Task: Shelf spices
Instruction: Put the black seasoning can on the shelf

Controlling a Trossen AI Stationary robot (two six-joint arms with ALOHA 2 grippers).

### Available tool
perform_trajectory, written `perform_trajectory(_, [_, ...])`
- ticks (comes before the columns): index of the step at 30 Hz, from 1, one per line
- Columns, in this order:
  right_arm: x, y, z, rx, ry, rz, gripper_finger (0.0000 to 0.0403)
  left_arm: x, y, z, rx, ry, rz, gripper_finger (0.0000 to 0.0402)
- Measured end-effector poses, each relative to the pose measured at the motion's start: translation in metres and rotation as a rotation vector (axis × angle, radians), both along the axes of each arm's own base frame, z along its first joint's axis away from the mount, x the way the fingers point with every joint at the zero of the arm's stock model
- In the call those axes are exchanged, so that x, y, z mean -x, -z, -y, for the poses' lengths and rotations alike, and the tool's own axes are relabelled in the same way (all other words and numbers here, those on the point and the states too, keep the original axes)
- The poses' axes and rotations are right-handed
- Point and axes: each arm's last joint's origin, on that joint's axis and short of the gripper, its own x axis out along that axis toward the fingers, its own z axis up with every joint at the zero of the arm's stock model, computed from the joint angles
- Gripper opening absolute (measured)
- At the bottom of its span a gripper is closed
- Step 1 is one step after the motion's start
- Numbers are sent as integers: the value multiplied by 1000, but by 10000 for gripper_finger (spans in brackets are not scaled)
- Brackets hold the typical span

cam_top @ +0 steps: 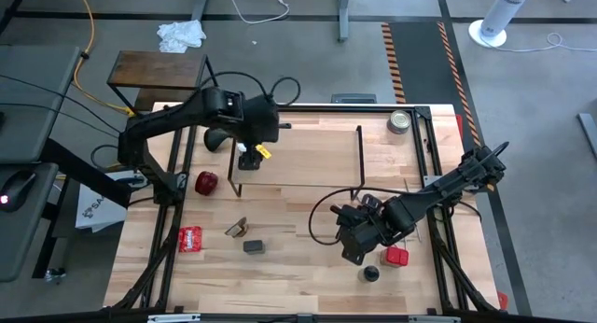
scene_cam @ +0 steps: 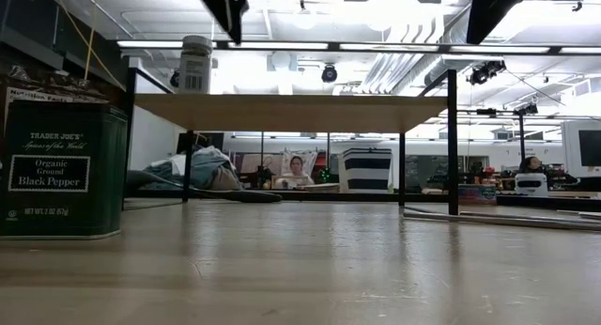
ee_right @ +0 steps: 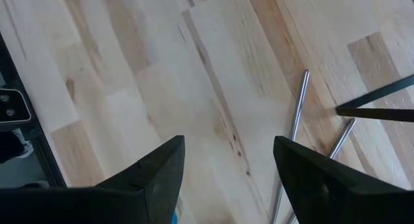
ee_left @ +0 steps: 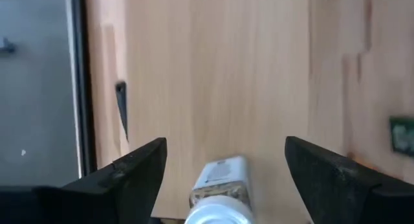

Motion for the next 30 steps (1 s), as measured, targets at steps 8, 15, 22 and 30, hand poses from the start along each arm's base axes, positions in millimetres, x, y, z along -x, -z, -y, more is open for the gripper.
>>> perform_trajectory(8, [0,0,1,9,5,-3,233,9,-21,61,129,-28,62,309])
perform_trajectory(15, [1,0,0,9,-37,-15,233,25,-21,157,172,63,73,309])
perform_trajectory(22, [3,1,0,1,-116,-61,233,45,12,229,174,16,89,310])
perform_trajectory(30, [5,2,-1,-27,-178,-93,233,49,51,263,284,-101,115,310])
